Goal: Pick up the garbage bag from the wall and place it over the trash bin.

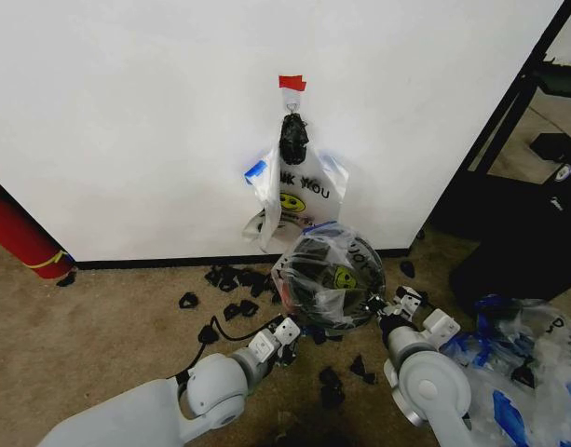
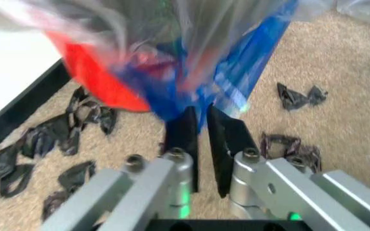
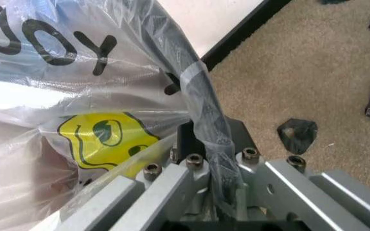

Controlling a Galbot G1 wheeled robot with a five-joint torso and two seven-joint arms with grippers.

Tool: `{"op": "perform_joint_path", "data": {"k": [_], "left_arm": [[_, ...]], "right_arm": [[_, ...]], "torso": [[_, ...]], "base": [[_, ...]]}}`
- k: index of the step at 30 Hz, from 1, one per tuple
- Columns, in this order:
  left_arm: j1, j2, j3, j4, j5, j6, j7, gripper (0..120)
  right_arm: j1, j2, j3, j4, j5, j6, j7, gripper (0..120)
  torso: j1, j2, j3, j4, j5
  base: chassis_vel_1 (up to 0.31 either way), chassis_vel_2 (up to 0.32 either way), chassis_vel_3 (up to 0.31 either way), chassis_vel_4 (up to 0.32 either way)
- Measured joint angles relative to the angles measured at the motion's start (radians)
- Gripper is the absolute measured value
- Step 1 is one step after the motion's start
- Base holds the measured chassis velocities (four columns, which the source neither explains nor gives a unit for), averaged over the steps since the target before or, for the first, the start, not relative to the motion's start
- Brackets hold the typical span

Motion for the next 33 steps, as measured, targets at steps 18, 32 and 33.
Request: {"op": "perform_joint_path", "data": {"k": [18, 32, 33], "left_arm": [[0.178, 0.157, -0.257, -0.286, -0.068, 0.005, -0.013, 76], [-0.021, 0.090, -0.508, -0.256, -0.625, 0.031, -0.096, 99], [-0.048, 0.077, -0.504, -0.231, -0.676, 0.035, -0.104, 99]], "right_arm": [[-0.017, -0.011, -0.011, -0.051, -0.114, 0.034, -0.096, 0], [-0.095, -0.099, -0.033, -0.123, -0.396, 0.225, -0.383, 0], [-0.100, -0.103, -0.033, -0.129, -0.413, 0.245, -0.403, 0]], "torso": [[0.000, 0.000, 0.000, 0.0002, 0.0000], [0.000, 0.000, 0.000, 0.0002, -0.0001], [0.000, 0.000, 0.000, 0.0001, 0.0000]], "base": [[0.000, 0.000, 0.000, 0.000], [0.000, 0.000, 0.000, 0.000], [0.000, 0.000, 0.000, 0.000]]}}
